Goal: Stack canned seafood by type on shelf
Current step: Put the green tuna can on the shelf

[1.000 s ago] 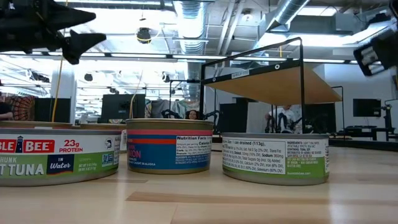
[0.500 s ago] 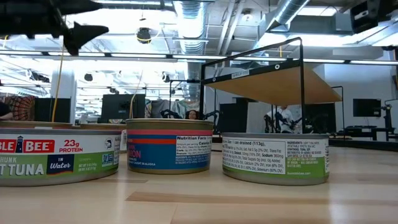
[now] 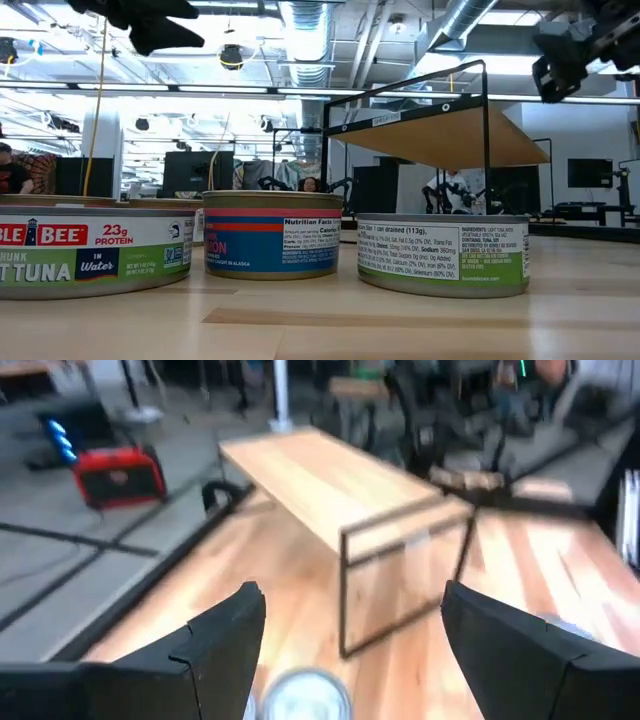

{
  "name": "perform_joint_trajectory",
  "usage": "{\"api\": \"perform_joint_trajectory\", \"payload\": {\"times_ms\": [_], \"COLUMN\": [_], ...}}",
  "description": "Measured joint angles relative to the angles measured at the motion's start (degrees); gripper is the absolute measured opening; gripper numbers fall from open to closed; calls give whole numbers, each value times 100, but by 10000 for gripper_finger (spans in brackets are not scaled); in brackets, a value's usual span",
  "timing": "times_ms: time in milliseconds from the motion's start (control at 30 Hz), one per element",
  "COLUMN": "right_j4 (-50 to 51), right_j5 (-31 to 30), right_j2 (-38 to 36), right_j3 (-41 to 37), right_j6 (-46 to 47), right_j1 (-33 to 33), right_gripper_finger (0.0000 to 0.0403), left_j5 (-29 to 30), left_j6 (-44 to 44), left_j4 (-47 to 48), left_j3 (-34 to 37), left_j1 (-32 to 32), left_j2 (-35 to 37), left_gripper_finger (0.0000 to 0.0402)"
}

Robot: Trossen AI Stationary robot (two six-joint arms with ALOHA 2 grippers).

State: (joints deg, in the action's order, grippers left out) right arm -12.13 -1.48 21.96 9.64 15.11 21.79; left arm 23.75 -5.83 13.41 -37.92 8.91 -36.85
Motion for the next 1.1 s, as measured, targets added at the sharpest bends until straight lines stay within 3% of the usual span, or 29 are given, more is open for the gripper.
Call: {"api": "perform_joint_trajectory", "payload": {"times_ms": [167, 433, 633, 800, 1100], "right_j4": [294, 1421, 2173, 2174, 2178], "right_j5": [-787, -2212, -2386, -2475, -2588], "right_j2": [949, 3314, 4954, 6141, 7534], "right_j3": [749, 2288, 3158, 3705, 4516], "right_j6": [-6, 93, 1193, 1737, 2188], "right_j1": [489, 1280, 1649, 1767, 1778], "right_gripper_finger": [301, 301, 301, 301, 301], "left_j5": [-712, -505, -93, 49, 191], "left_j6": [324, 659, 199, 62, -139], "left_j4": [-90, 1, 403, 378, 398], "left_j3": [-424, -666, -666, -666, -666], "left_j1": [2, 127, 533, 868, 899], "left_j2": [-596, -1094, -1336, -1394, -1454], "left_gripper_finger": [293, 293, 293, 293, 293]}}
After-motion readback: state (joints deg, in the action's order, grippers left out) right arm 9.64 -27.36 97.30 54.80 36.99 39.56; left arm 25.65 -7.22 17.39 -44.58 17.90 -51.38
